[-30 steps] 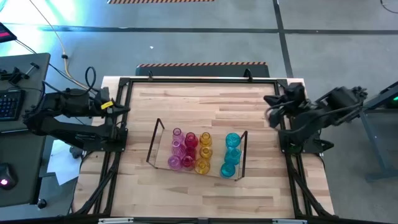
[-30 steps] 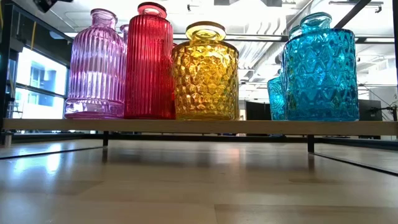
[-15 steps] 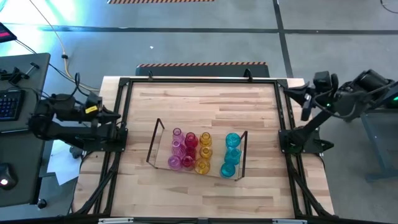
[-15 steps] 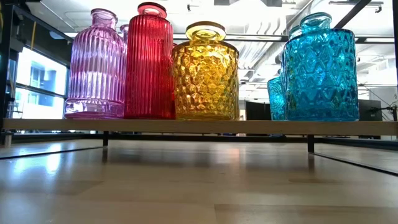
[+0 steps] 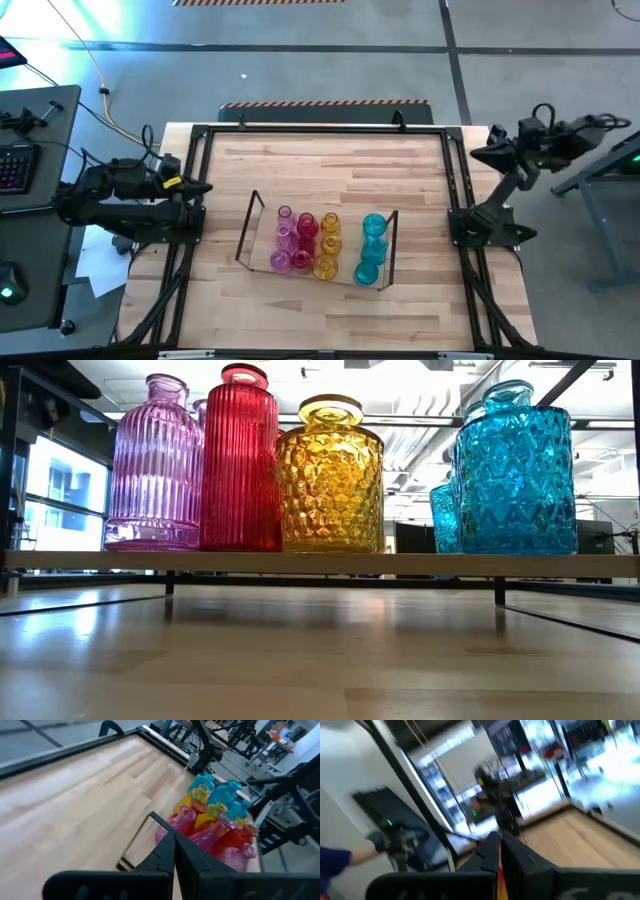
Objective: Sort vases onto shelf
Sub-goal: Return to Home Position
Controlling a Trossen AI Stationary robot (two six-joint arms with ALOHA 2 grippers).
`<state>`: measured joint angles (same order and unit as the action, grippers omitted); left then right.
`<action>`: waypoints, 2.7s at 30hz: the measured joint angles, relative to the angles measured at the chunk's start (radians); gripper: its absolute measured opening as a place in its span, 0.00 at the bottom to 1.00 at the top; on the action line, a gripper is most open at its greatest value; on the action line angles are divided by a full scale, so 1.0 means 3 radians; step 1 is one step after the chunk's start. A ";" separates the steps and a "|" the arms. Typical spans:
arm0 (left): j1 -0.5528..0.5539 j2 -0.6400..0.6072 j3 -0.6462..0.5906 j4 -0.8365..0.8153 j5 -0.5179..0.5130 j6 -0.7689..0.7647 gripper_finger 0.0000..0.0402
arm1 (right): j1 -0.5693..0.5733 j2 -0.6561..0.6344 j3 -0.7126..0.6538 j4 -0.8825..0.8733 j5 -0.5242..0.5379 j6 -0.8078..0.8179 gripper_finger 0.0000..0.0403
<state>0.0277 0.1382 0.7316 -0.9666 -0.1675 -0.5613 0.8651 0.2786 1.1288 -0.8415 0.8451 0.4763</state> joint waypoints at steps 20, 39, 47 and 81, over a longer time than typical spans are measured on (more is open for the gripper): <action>0.0000 -0.0010 0.0001 -0.0060 0.0091 0.0606 0.00 | 0.0043 -0.0456 -0.0546 0.0418 0.0111 -0.0624 0.00; -0.0001 -0.0010 0.0001 -0.0066 -0.0173 0.0973 0.00 | 0.0043 -0.0282 -0.0544 0.0430 -0.0197 -0.1022 0.00; 0.0000 -0.0010 0.0003 -0.0101 -0.0368 0.0851 0.00 | 0.0042 -0.0217 -0.0540 0.0943 -0.0246 -0.1377 0.00; 0.0000 0.1444 0.0001 0.1466 -0.0500 0.2215 0.00 | 0.0181 -0.0687 -0.0538 0.0981 -0.0636 -0.1818 0.00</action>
<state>0.0277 0.5713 0.7319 -0.5267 -0.3176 0.1032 0.9195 0.0724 0.9672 -0.5471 0.6541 -0.0692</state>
